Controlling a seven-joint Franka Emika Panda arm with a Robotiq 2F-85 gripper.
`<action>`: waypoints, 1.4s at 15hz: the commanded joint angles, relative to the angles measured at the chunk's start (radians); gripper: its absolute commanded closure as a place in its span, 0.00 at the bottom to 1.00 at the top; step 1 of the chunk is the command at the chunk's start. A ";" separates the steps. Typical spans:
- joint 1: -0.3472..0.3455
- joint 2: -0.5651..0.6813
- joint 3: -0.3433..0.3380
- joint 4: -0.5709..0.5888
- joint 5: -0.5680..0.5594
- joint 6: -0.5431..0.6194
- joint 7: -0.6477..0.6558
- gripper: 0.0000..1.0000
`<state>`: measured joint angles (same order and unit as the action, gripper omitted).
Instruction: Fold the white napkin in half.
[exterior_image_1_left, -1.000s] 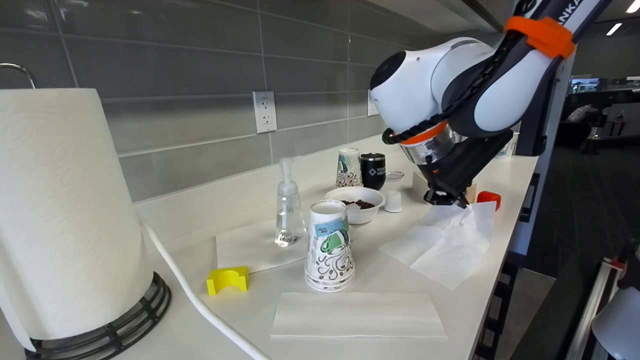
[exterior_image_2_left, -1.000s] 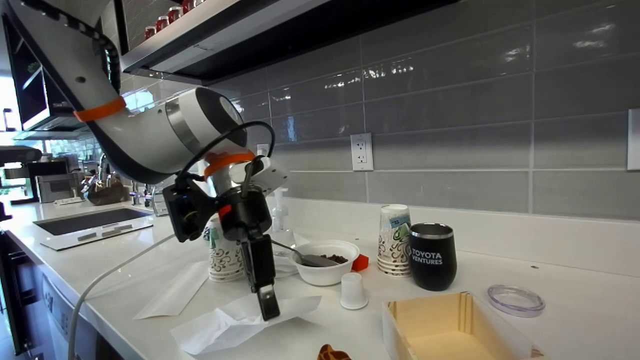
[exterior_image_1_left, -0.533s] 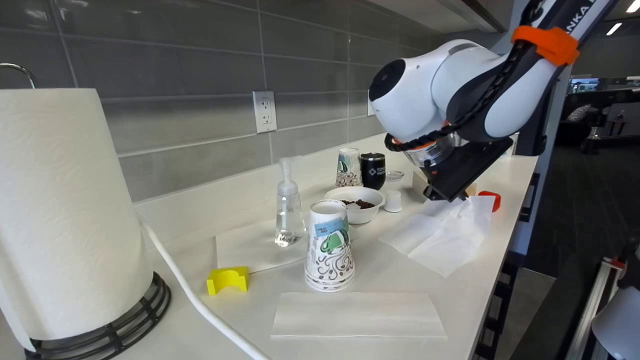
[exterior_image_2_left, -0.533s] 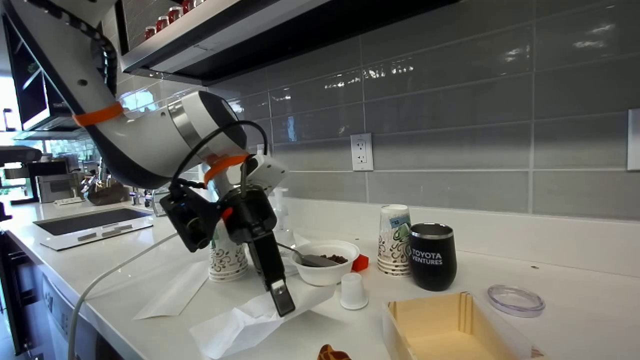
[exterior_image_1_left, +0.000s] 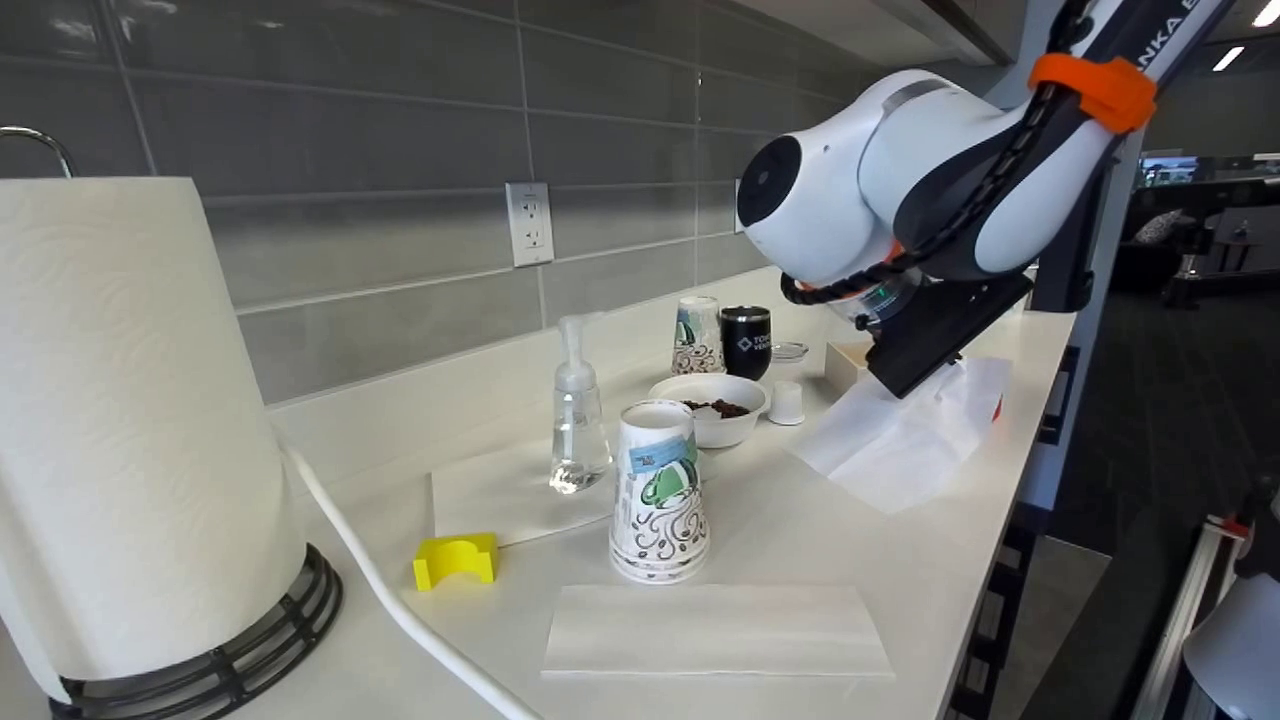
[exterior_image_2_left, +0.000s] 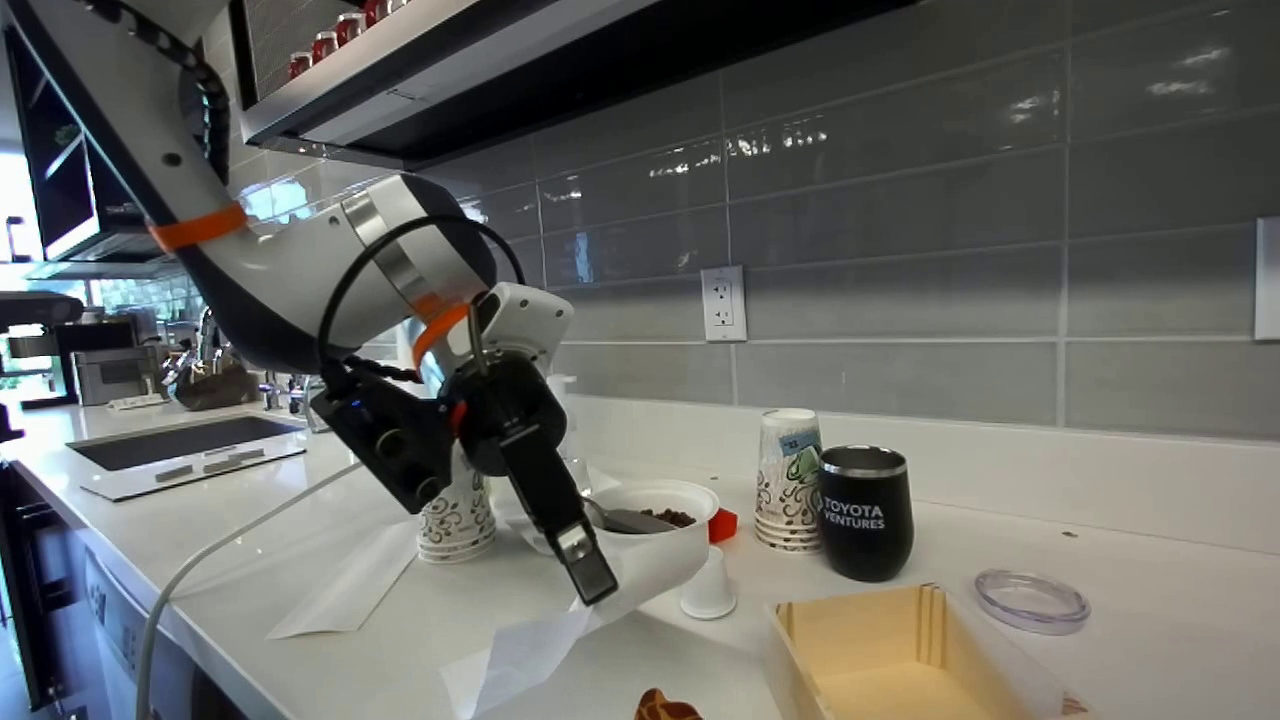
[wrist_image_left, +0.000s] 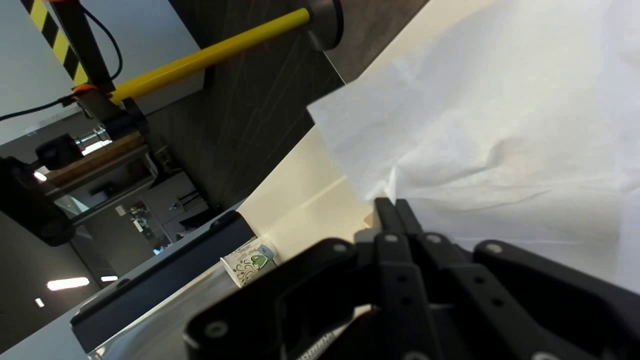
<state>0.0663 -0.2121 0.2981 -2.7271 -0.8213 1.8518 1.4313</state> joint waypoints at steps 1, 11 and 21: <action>0.046 -0.008 -0.035 0.011 -0.006 0.011 -0.005 1.00; 0.020 -0.259 -0.213 -0.044 0.116 0.322 -0.336 1.00; -0.061 -0.484 -0.202 -0.024 0.214 0.175 -0.584 1.00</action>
<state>0.0273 -0.6155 0.0796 -2.7414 -0.6420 2.0714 0.9244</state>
